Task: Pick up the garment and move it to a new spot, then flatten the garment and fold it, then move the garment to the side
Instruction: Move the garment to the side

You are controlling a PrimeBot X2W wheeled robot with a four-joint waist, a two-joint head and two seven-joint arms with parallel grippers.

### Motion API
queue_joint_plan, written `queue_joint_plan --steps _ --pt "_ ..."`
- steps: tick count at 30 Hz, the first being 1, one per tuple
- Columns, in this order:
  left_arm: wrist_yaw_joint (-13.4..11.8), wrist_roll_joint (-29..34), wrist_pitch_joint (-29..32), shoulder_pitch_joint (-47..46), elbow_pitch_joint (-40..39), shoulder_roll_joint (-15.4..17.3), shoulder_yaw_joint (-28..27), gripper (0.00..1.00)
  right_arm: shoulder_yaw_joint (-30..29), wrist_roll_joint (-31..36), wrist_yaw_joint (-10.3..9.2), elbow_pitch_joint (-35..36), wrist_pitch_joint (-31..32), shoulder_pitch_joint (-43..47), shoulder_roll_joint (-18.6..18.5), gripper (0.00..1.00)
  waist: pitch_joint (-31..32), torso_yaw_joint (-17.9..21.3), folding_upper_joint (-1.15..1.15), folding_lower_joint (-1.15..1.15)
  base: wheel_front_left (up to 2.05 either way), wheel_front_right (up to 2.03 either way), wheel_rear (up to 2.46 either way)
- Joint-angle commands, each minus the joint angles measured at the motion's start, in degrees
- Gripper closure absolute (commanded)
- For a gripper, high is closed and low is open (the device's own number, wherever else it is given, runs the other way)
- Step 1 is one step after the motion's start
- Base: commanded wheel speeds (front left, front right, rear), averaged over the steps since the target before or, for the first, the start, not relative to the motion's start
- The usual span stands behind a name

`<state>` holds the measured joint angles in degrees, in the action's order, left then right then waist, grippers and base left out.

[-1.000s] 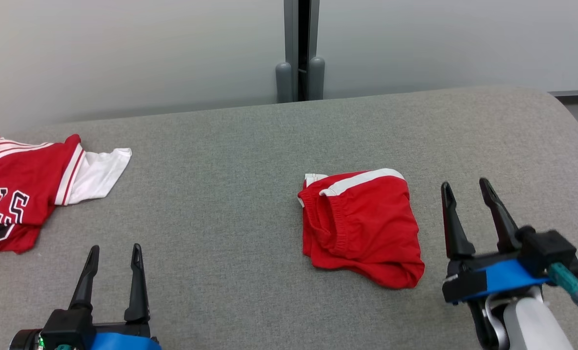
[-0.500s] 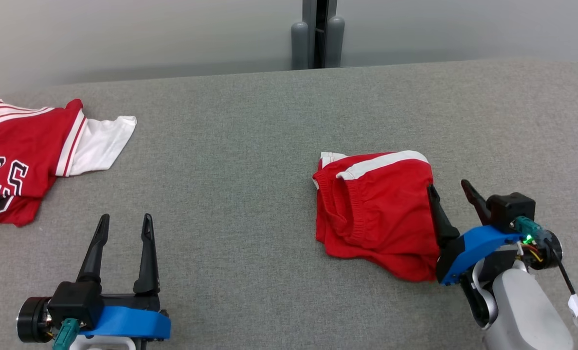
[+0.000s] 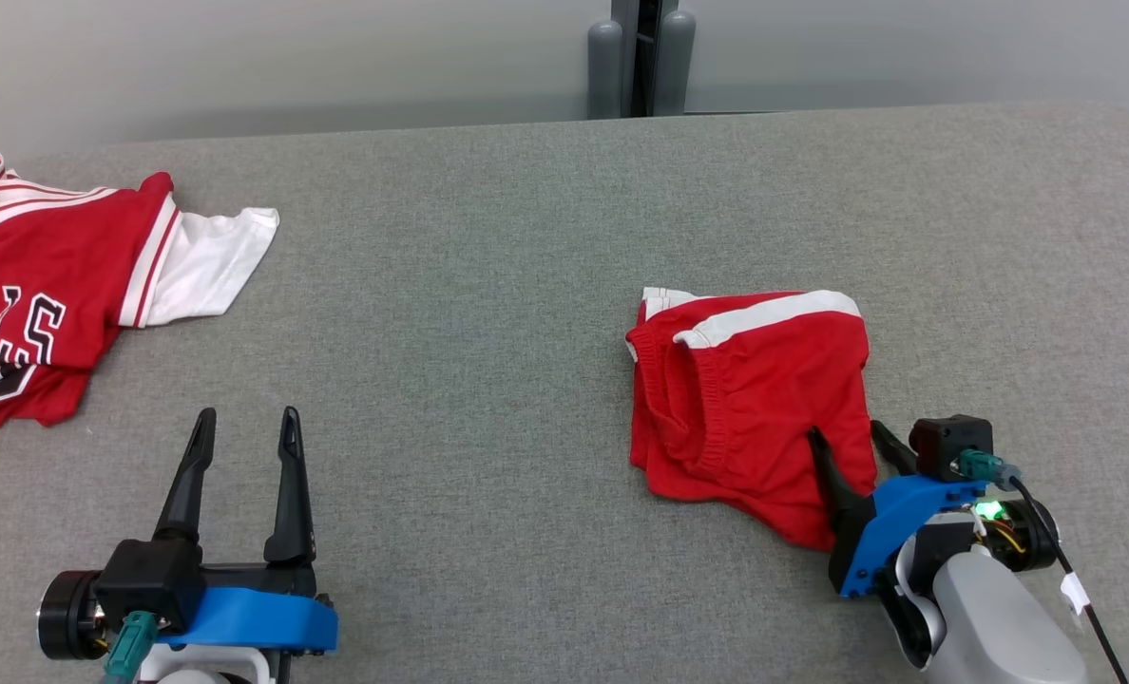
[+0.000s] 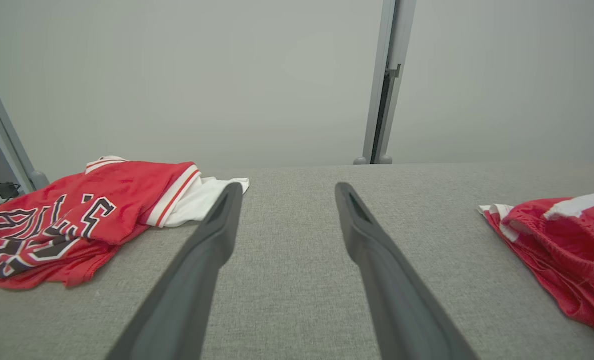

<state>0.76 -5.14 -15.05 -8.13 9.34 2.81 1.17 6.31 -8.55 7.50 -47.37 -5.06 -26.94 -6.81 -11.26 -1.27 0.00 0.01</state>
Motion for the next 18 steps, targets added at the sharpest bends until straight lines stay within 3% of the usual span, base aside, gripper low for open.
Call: queue_joint_plan --steps 1,2,3,8,18 --pt "-0.2 -0.3 -0.2 -0.2 -0.1 0.2 0.0 0.00 1.1 -1.1 -0.01 -1.4 0.3 -0.3 0.6 0.00 0.0 0.0 0.00 -0.01 0.00 0.00 0.00" --pt "-0.2 -0.3 -0.2 0.0 -0.1 0.2 -0.1 0.00 1.9 -1.9 0.00 -2.0 0.6 -0.4 0.8 0.60 0.0 0.0 0.00 -0.01 0.00 0.00 0.00" --pt "-0.3 -0.4 -0.2 0.0 -0.1 0.2 -0.1 0.00 2.6 -2.6 0.00 -2.3 0.4 -0.6 1.0 1.00 -0.1 0.1 0.00 -0.01 0.00 0.00 0.00" --pt "-0.7 -0.7 -0.2 0.3 -1.1 0.2 -0.7 0.00 4.7 -4.7 -0.06 -2.5 -1.7 -2.7 -0.9 1.00 -1.1 1.8 0.00 -0.01 0.00 0.00 0.00" --pt "0.5 0.9 -0.2 -1.5 -2.3 0.2 -1.9 0.00 5.5 -6.4 -0.06 -1.6 -5.8 -5.6 -6.0 1.00 -4.4 10.1 0.00 -0.01 0.00 0.00 0.00"
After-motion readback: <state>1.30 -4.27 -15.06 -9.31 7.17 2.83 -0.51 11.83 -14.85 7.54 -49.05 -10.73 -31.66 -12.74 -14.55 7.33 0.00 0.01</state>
